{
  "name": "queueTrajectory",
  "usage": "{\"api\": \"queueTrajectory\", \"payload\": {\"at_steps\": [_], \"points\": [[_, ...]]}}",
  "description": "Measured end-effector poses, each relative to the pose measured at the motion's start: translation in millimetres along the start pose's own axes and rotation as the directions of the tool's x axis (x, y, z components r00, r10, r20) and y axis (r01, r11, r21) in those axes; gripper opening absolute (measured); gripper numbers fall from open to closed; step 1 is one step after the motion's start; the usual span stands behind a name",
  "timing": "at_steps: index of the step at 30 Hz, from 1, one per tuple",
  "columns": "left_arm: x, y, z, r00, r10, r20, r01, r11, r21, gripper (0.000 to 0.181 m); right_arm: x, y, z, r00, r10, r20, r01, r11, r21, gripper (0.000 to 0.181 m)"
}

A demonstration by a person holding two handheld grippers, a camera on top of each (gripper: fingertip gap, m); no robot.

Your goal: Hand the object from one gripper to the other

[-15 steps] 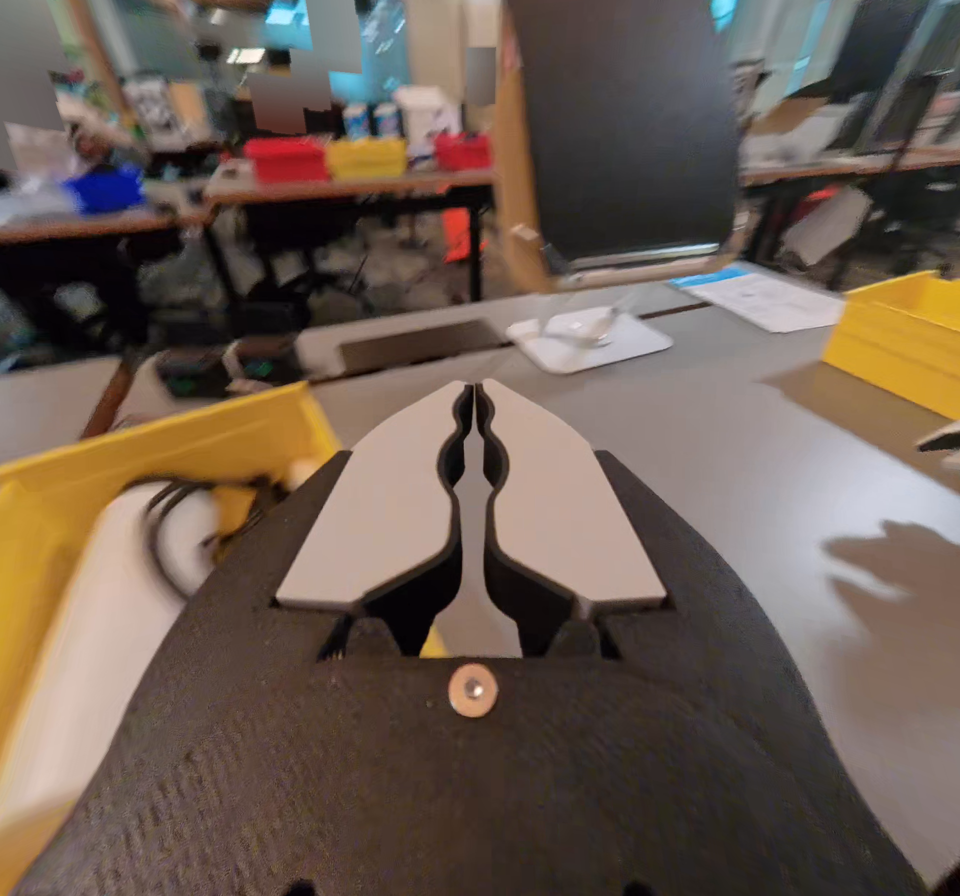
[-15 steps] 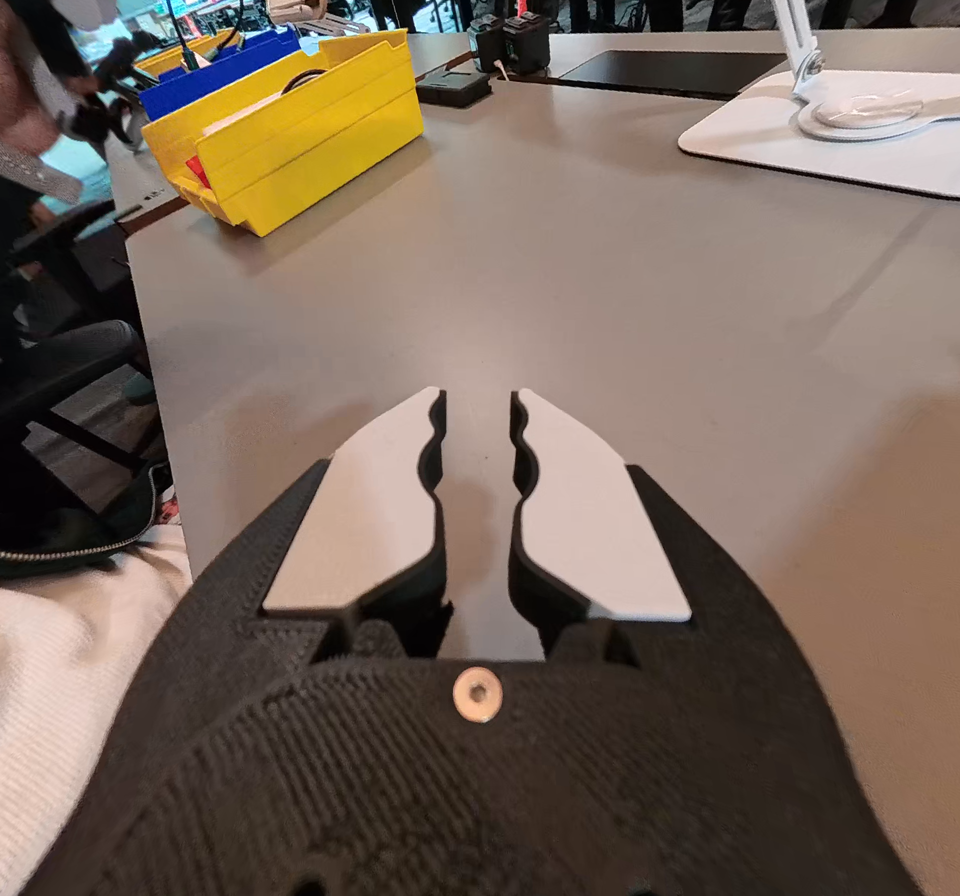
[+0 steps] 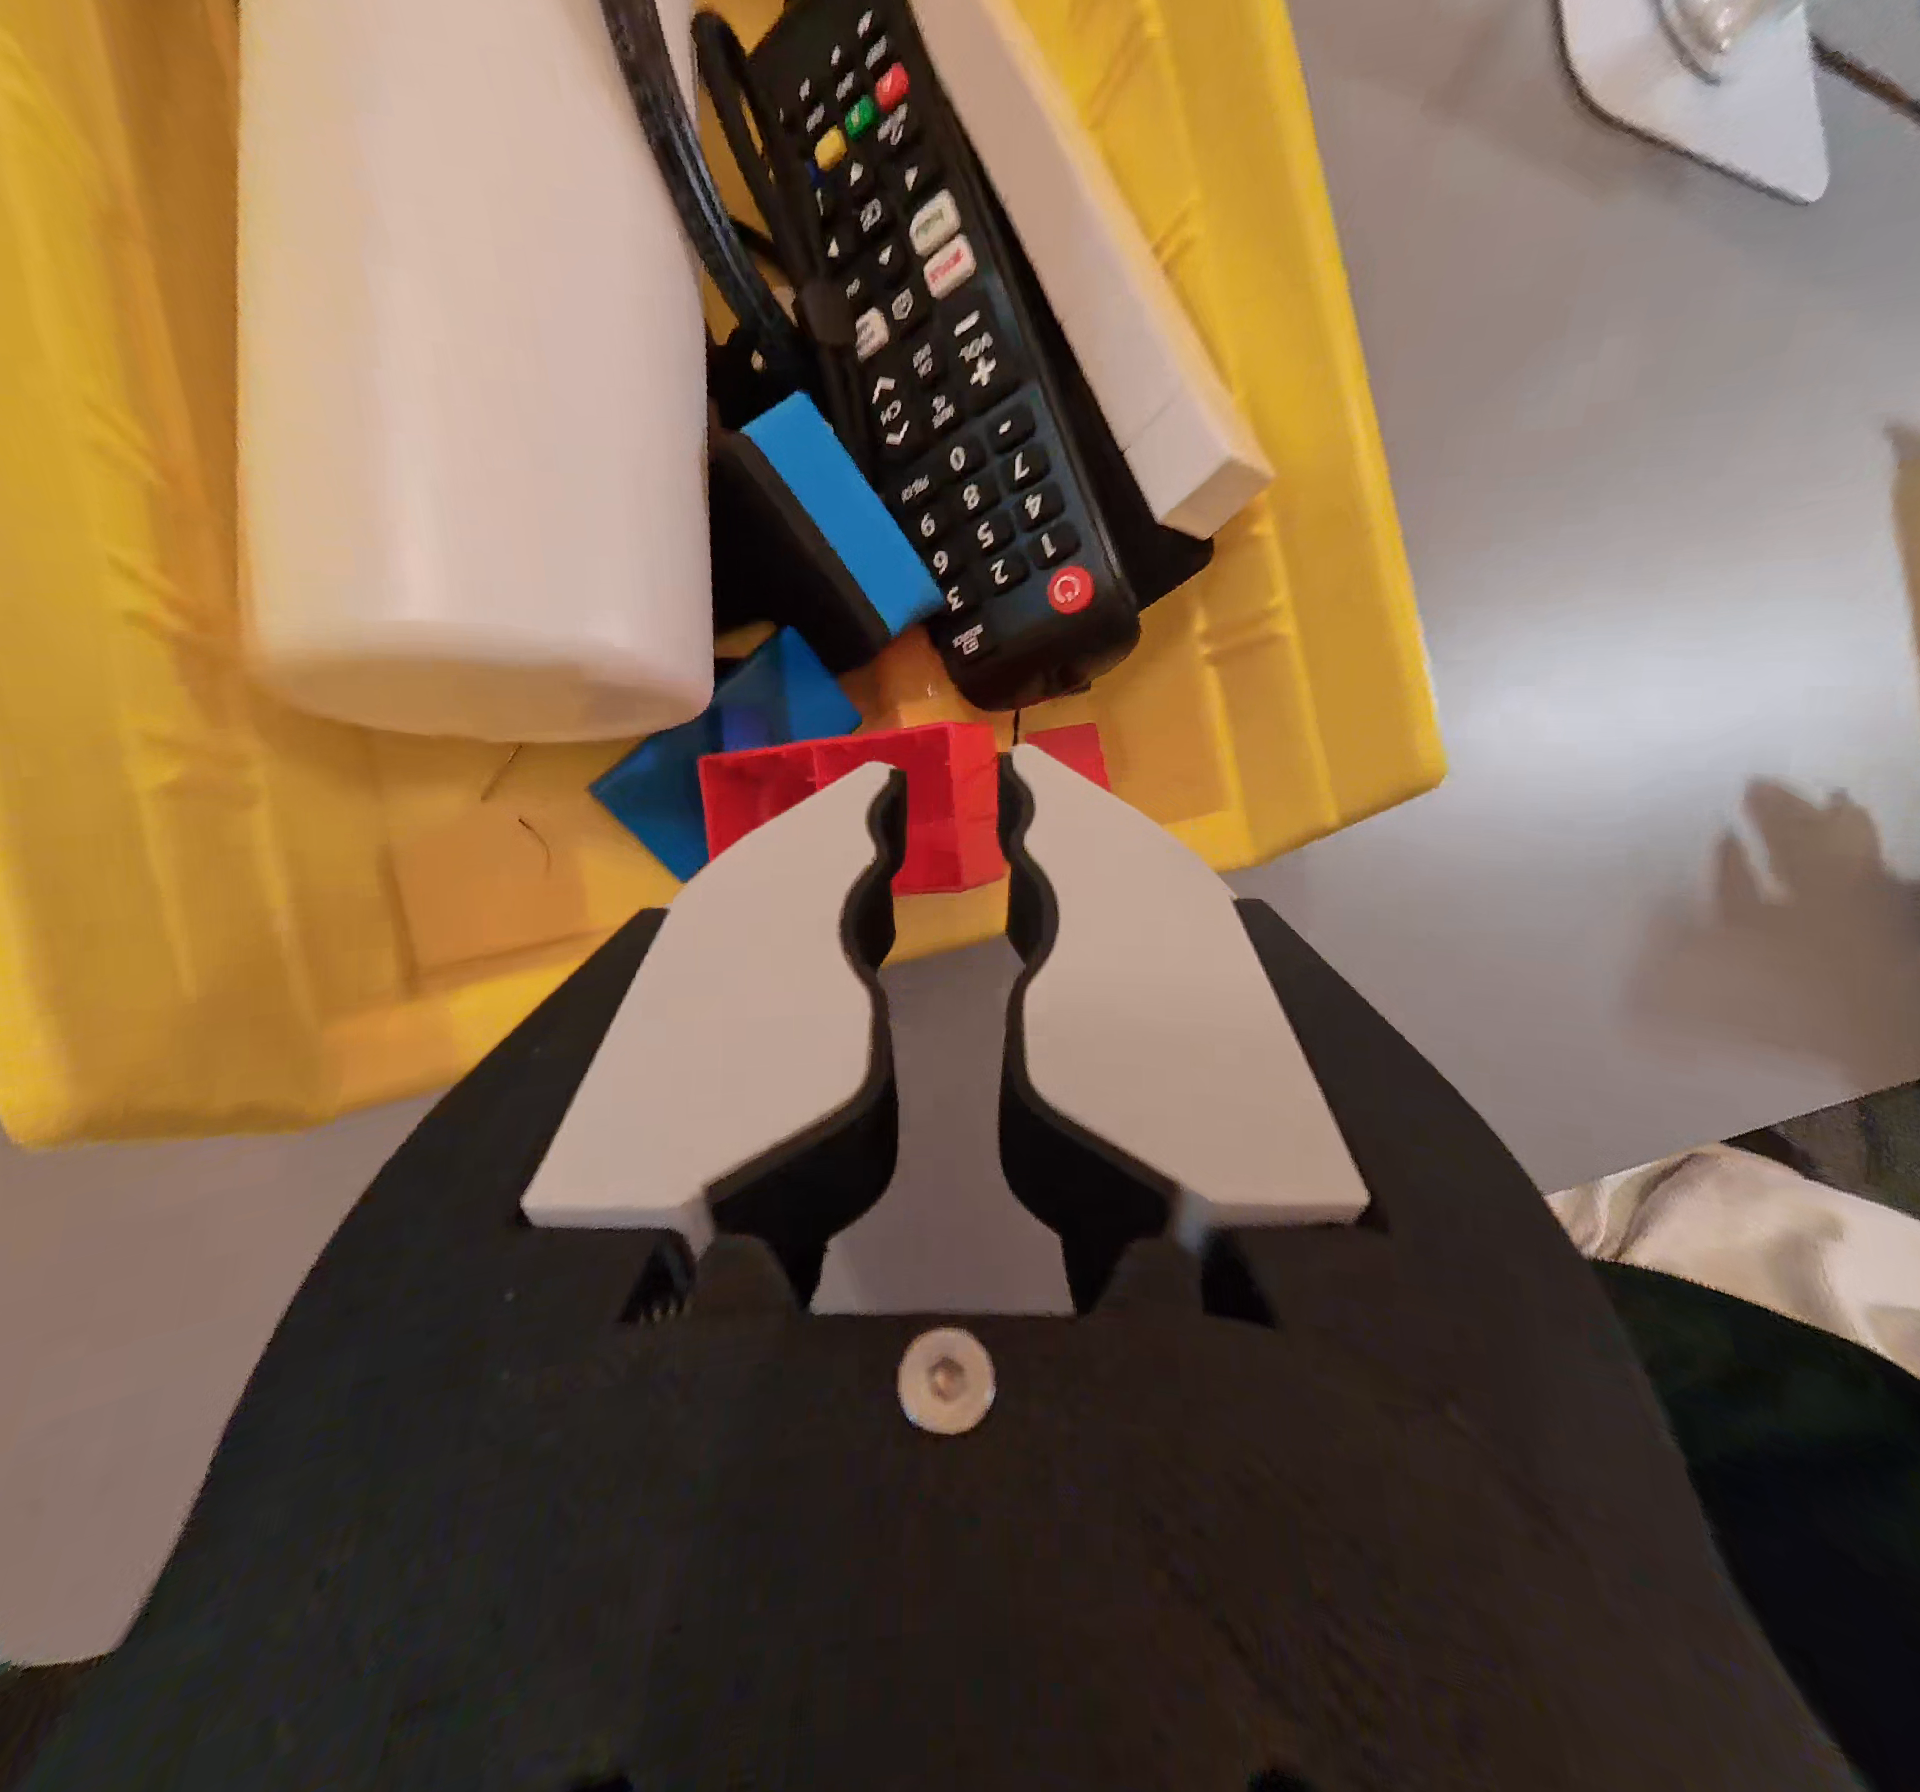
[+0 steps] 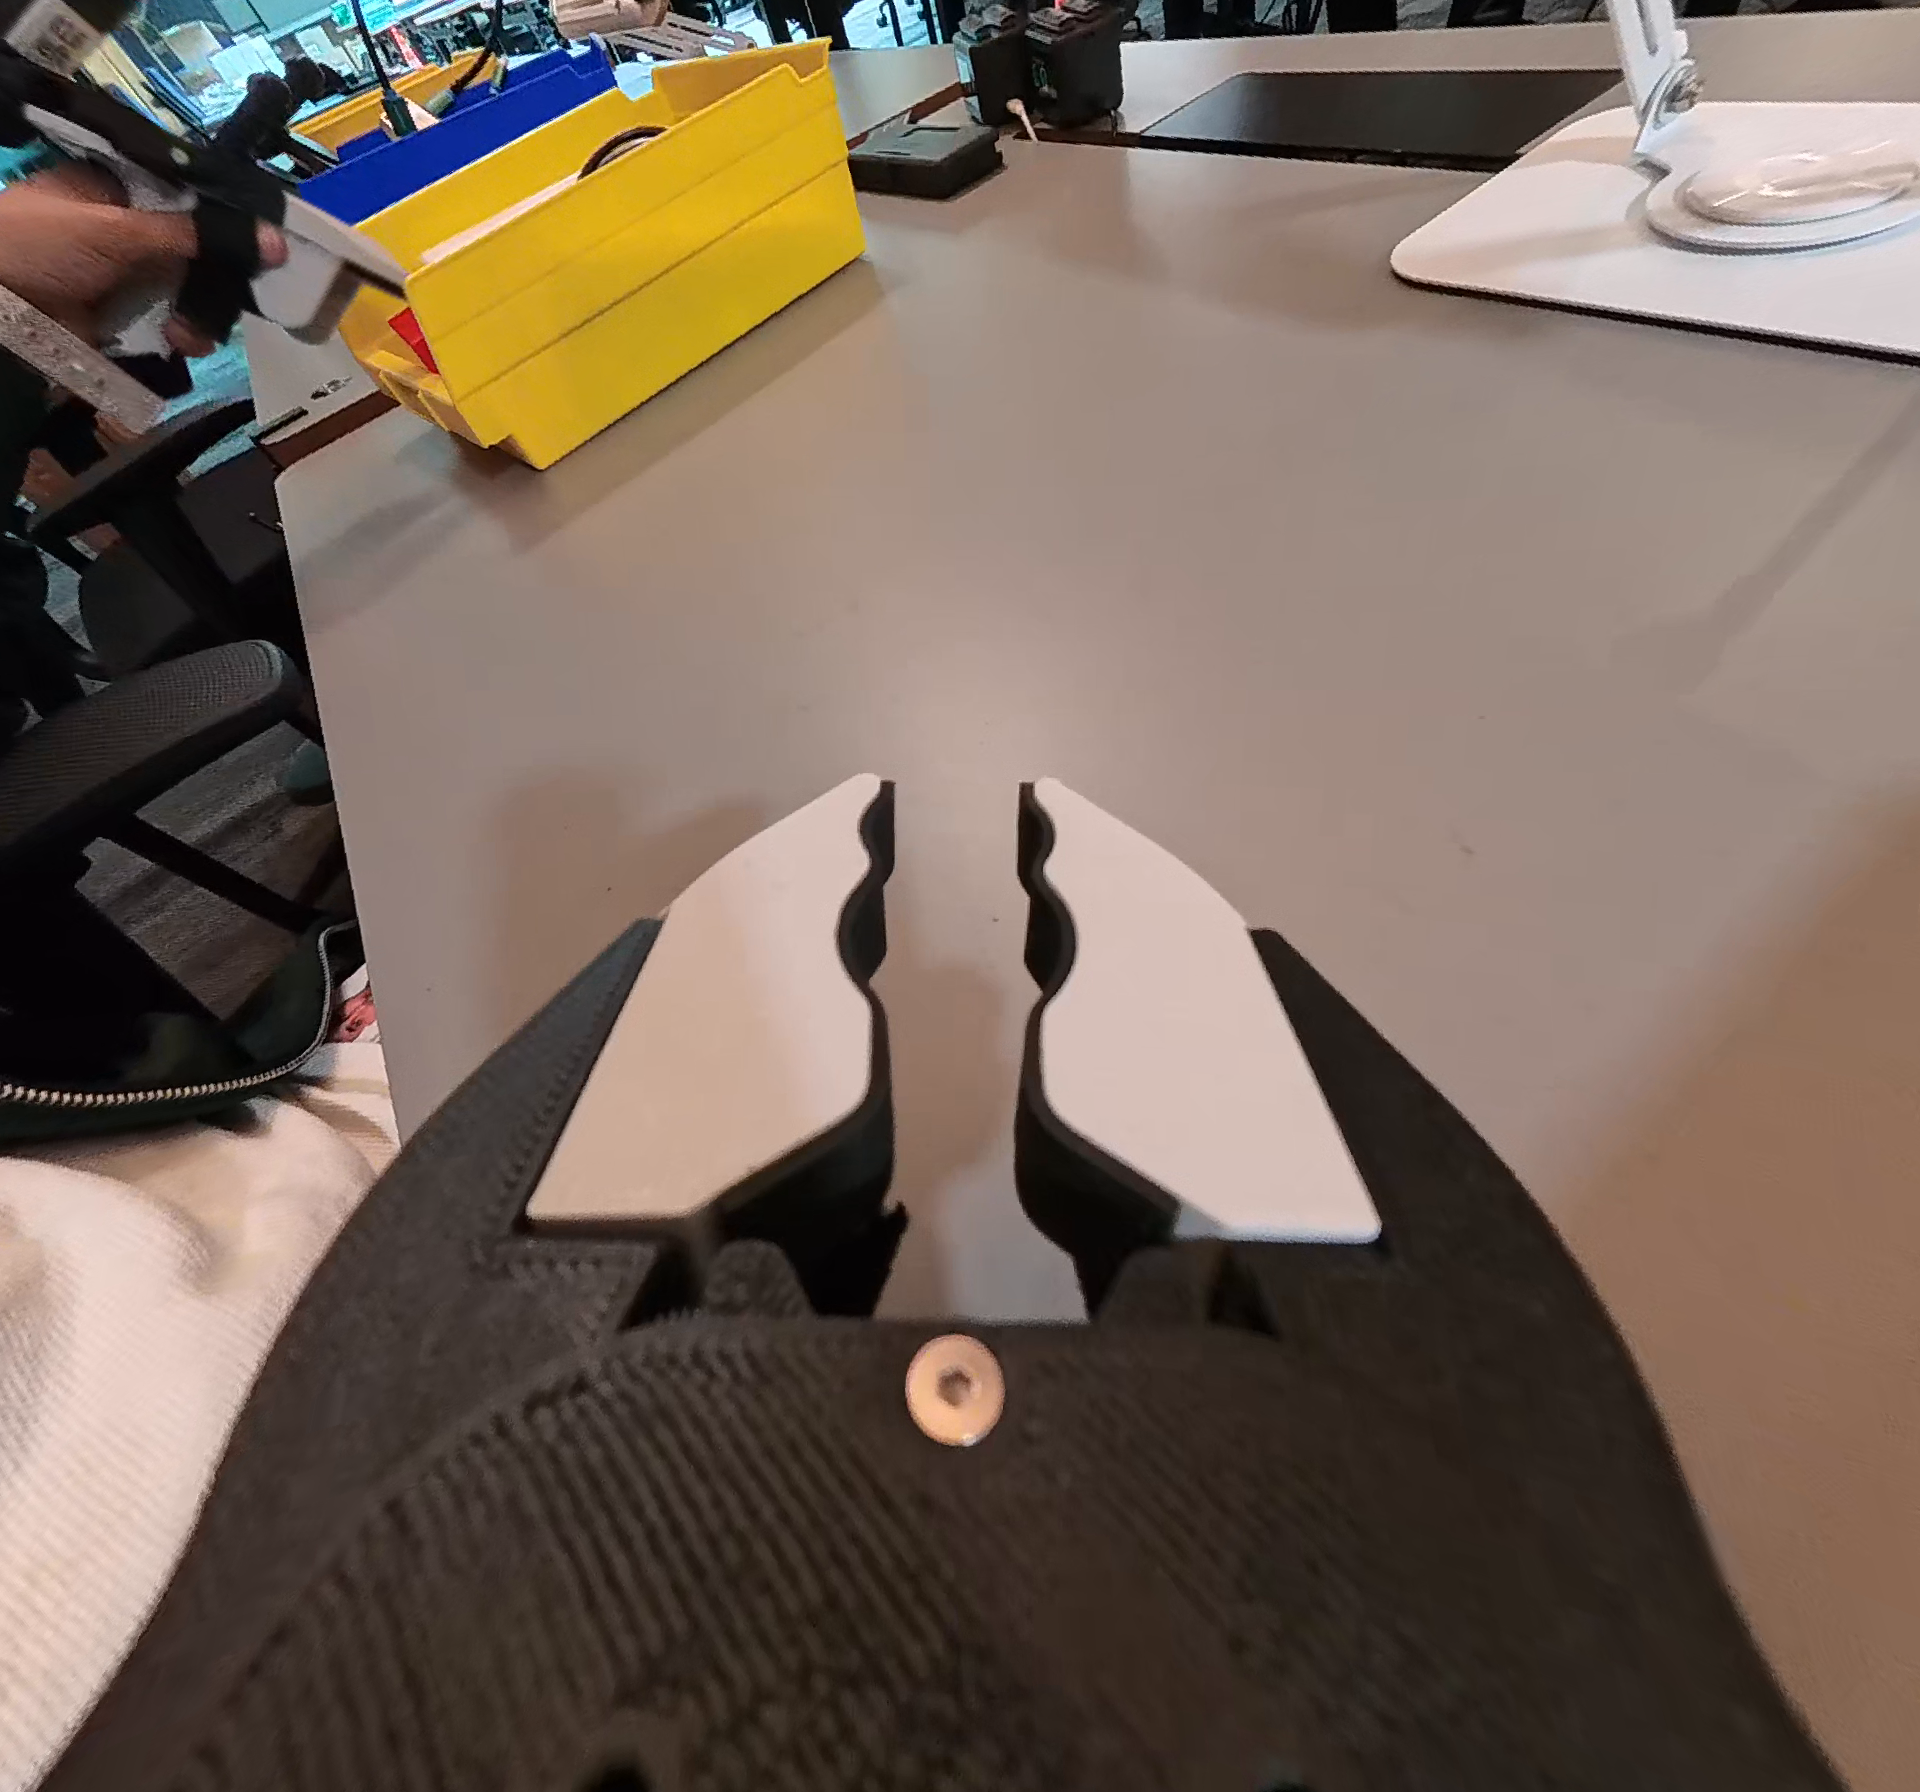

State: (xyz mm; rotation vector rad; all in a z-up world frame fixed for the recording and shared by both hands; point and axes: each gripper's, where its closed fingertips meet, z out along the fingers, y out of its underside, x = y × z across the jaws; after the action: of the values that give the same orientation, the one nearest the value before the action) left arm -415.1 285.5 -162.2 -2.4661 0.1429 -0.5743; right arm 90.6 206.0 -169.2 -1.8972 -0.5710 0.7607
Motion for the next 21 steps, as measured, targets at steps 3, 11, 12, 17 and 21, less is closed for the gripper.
{"api": "queueTrajectory", "payload": {"at_steps": [3, 11, 12, 17, 21], "points": [[1, 13, 8, 1.0, 0.001, -0.008, -0.002, 0.997, -0.078, 0.023, 0, 1, 0, 1.0, 0.001, 0.004, -0.001, 1.0, -0.002, 0.022], [13, -12, -17, 0.998, 0.066, -0.012, -0.066, 0.997, 0.052, 0.005, -2, -1, -2, 1.0, -0.006, 0.007, 0.005, 1.0, 0.007, 0.022], [18, -22, -29, 0.997, 0.076, -0.019, -0.074, 0.99, 0.121, 0.005, -2, -1, -2, 1.0, -0.006, 0.006, 0.006, 1.0, 0.006, 0.022], [79, -72, -93, 0.953, 0.269, -0.138, -0.162, 0.84, 0.517, 0.005, -2, 1, 1, 1.0, -0.004, 0.01, 0.004, 1.0, -0.002, 0.022], [156, -82, -108, 0.841, 0.448, -0.304, -0.162, 0.745, 0.647, 0.004, -5, 1, 2, 0.999, -0.036, 0.004, 0.036, 0.999, -0.006, 0.022]]}}
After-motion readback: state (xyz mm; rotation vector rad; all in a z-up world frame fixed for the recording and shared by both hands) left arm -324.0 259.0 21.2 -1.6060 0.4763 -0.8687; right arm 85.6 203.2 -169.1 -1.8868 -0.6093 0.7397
